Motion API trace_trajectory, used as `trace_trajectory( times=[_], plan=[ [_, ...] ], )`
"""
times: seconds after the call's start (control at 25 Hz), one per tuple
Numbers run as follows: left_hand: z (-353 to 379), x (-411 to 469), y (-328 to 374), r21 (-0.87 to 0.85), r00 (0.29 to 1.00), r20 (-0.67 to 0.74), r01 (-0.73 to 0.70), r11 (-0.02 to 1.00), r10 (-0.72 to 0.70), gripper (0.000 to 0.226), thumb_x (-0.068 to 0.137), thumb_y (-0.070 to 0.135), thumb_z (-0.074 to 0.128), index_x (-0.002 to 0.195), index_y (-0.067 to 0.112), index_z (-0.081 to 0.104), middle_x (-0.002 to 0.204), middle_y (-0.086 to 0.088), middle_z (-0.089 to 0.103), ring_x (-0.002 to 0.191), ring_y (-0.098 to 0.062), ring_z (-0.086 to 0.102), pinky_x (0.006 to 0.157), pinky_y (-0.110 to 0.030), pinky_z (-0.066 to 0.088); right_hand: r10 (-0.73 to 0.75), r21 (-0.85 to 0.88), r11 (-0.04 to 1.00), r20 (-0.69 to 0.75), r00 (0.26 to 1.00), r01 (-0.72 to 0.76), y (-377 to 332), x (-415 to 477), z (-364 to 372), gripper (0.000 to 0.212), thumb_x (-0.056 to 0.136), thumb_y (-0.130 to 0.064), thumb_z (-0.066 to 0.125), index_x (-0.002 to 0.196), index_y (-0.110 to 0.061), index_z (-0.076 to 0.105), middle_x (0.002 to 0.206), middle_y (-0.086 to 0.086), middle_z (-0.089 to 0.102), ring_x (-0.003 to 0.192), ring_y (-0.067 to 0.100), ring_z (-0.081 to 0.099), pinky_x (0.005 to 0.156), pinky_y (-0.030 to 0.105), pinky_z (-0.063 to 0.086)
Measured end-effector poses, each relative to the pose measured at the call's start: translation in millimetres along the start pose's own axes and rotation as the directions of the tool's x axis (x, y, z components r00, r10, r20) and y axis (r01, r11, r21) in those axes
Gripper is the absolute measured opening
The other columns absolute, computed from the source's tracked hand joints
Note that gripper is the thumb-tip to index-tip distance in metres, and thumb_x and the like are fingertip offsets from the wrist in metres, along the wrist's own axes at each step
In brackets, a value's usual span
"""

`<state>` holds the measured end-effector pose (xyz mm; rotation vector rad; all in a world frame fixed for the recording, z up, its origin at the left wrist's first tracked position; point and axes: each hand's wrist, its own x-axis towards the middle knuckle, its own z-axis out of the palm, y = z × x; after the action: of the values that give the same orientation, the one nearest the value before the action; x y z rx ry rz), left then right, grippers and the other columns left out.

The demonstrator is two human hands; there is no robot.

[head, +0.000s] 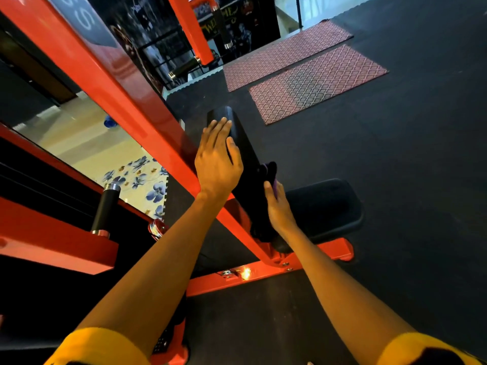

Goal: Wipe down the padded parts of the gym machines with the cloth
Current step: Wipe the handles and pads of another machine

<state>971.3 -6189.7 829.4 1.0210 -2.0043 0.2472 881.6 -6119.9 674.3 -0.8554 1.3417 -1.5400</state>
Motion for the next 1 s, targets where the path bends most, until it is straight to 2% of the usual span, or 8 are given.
trace_trajectory(
  times=[0.16, 0.32, 0.44, 0.52, 0.68, 0.8, 0.92, 1.0],
  plan=[
    [-2, 3, 3, 0.033, 1.0, 0.017, 0.006, 0.999, -0.006, 0.043, 0.101, 0.017, 0.038, 0.132, 0.0, 0.064, 0.138, -0.014, 0.063, 0.136, -0.03, 0.052, 0.112, -0.051, 0.043, 0.207, 0.024, 0.977, 0.147, 0.967, -0.213, -24, 47, -8, 0.044, 0.109, -0.038, 0.044, 0.15, -0.024, 0.045, 0.136, 0.003, 0.062, 0.115, 0.01, 0.061, 0.092, 0.02, 0.049],
    [-3, 2, 3, 0.11, 0.998, 0.055, -0.01, 0.994, 0.004, 0.044, 0.103, 0.019, 0.037, 0.134, 0.004, 0.063, 0.142, -0.011, 0.06, 0.138, -0.028, 0.05, 0.113, -0.051, 0.041, 0.117, -0.134, 0.986, 0.135, 0.984, -0.099, -58, 59, 1, 0.071, 0.089, -0.077, 0.043, 0.152, -0.044, 0.039, 0.155, -0.01, 0.048, 0.142, 0.015, 0.046, 0.12, 0.044, 0.032],
    [-7, 2, 5, 0.156, 0.995, 0.1, -0.013, 0.988, -0.003, 0.042, 0.104, 0.017, 0.037, 0.136, 0.005, 0.061, 0.144, -0.01, 0.058, 0.139, -0.028, 0.049, 0.117, -0.048, 0.037, -0.016, -0.092, 0.995, 0.208, 0.978, 0.036, -49, 25, -8, 0.062, 0.104, -0.06, 0.039, 0.16, -0.037, 0.027, 0.168, -0.014, 0.022, 0.151, 0.002, 0.021, 0.121, 0.031, 0.02],
    [-8, 5, 10, 0.225, 0.992, 0.127, -0.023, 0.974, -0.005, 0.042, 0.103, 0.015, 0.037, 0.136, 0.004, 0.06, 0.145, -0.01, 0.057, 0.139, -0.028, 0.049, 0.122, -0.042, 0.03, -0.011, -0.105, 0.994, 0.232, 0.973, 0.037, -17, 17, -18, 0.06, 0.107, -0.053, 0.038, 0.162, -0.032, 0.023, 0.17, -0.012, 0.015, 0.154, 0.006, 0.016, 0.124, 0.033, 0.017],
    [-15, 10, 25, 0.421, 0.959, 0.283, -0.124, 0.899, 0.0, 0.043, 0.104, 0.017, 0.036, 0.139, 0.003, 0.056, 0.149, -0.013, 0.053, 0.142, -0.028, 0.045, 0.126, -0.041, 0.02, 0.313, -0.123, 0.948, 0.201, 0.928, -0.293, 20, 51, -22, 0.061, 0.109, -0.046, 0.038, 0.162, -0.019, 0.023, 0.17, 0.005, 0.007, 0.154, 0.023, 0.021, 0.123, 0.03, 0.015],
    [-12, 20, 43, 0.594, 0.87, 0.493, -0.337, 0.731, 0.0, 0.047, 0.101, 0.021, 0.037, 0.14, 0.005, 0.057, 0.152, -0.014, 0.049, 0.148, -0.031, 0.036, 0.126, -0.051, 0.016, 0.393, -0.072, 0.92, 0.177, 0.903, -0.386, -4, 95, -14, 0.057, 0.108, -0.046, 0.041, 0.158, -0.019, 0.032, 0.151, 0.007, 0.024, 0.136, 0.028, 0.045, 0.1, 0.019, 0.03],
    [3, 28, 69, 0.662, 0.658, 0.718, -0.547, 0.513, -0.225, 0.061, 0.1, 0.031, 0.018, 0.15, 0.008, 0.045, 0.162, -0.015, 0.034, 0.155, -0.034, 0.016, 0.126, -0.053, 0.0, 0.197, -0.004, 0.98, 0.164, 0.967, -0.199, -33, 106, -5, 0.049, 0.104, -0.045, 0.05, 0.149, -0.028, 0.042, 0.143, 0.003, 0.039, 0.123, 0.02, 0.054, 0.107, 0.041, 0.045],
    [17, 34, 75, 0.661, 0.555, 0.751, -0.633, 0.403, -0.358, 0.064, 0.103, 0.035, 0.013, 0.158, 0.006, 0.024, 0.168, -0.016, 0.016, 0.157, -0.033, 0.003, 0.125, -0.053, -0.009, 0.084, 0.006, 0.996, 0.175, 0.981, -0.087, -32, 86, -7, 0.05, 0.103, -0.044, 0.054, 0.149, -0.031, 0.043, 0.152, -0.003, 0.04, 0.131, 0.011, 0.047, 0.111, 0.037, 0.041]
  ],
)
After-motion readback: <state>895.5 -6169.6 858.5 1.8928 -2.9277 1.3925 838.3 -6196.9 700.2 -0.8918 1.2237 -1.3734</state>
